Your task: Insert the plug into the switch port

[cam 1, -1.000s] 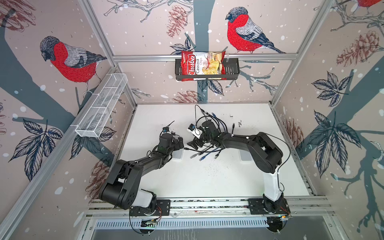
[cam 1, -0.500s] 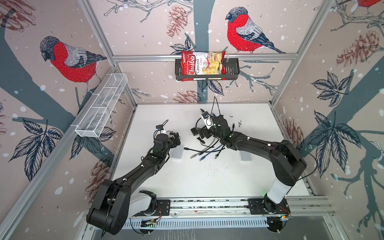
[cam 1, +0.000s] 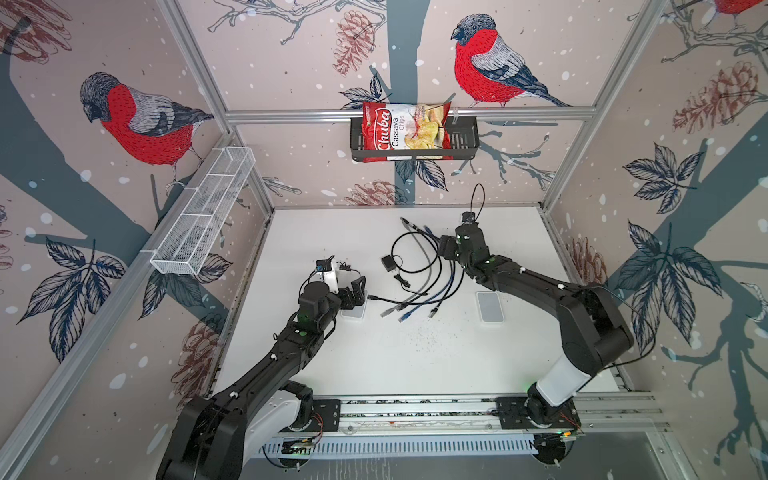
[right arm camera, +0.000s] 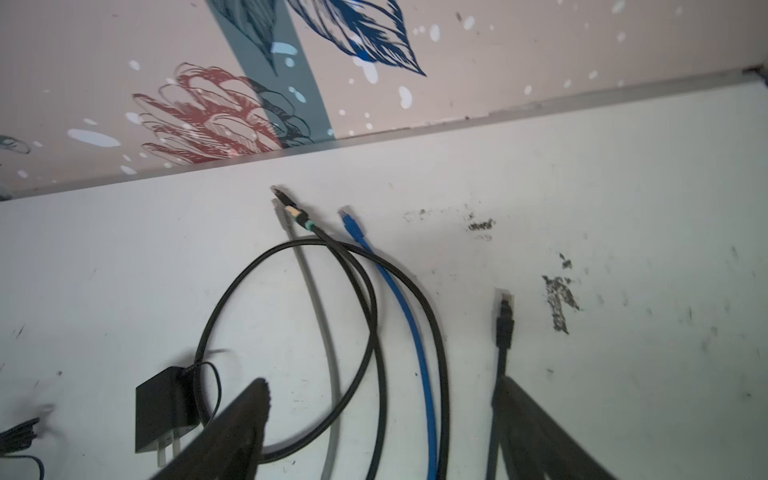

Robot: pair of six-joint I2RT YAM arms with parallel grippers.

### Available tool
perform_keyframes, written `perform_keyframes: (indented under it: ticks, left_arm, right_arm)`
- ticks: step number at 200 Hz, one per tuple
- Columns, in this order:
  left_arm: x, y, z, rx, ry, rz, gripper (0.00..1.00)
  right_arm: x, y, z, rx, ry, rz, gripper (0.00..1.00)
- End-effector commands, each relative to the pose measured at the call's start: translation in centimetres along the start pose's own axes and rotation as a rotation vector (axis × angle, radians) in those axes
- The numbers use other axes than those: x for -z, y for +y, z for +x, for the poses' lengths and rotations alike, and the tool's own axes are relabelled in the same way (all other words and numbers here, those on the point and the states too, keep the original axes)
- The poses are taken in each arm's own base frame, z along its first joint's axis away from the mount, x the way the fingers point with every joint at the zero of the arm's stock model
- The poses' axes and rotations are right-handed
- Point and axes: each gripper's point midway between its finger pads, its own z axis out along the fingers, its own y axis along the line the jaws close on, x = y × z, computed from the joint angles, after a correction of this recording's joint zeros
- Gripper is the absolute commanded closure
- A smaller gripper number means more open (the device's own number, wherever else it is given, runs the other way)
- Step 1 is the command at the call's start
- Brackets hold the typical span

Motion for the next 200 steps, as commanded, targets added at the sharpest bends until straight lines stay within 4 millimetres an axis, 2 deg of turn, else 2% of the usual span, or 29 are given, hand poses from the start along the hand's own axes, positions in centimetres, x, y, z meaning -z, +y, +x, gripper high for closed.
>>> perform_keyframes:
  ticks: [1, 27, 69, 93, 140, 200]
  left_arm:
    - [0.5, -0.7, 0.0, -0.021, -0.011, 0.026, 0.03]
    - [0.7, -1.1, 0.5, -0.043, 0.006, 0.034, 0.03]
    - [0.8, -1.2, 0.4, -0.048, -0.015, 0.036, 0.03]
    - [0.8, -1.2, 0.2, -0.050, -0.027, 0.033, 0.03]
    - [0.4, -1.1, 0.2, -0.056, -0.038, 0.031, 0.03]
    - [0.0, -0.9, 0.4, -0.064, -0.028, 0.022, 0.03]
  right_arm:
    - [-1.7, -2.3, 1.5, -0.057, 0.128, 0.027, 0.22]
    - [-4.0, -2.4, 2.9, 0.017, 0.226, -0.020, 0.49]
    - [-6.6, -3.0, 4.2, 0.047, 0.298, 0.026, 0.56]
    - [-7.7, -3.1, 5.1, 0.050, 0.338, 0.021, 0.70]
    - [-9.1, -3.3, 6.8, 0.052, 0.401, 0.008, 0.76]
    - [-10.1, -3.2, 7.9, 0.070, 0.441, 0.002, 0.76]
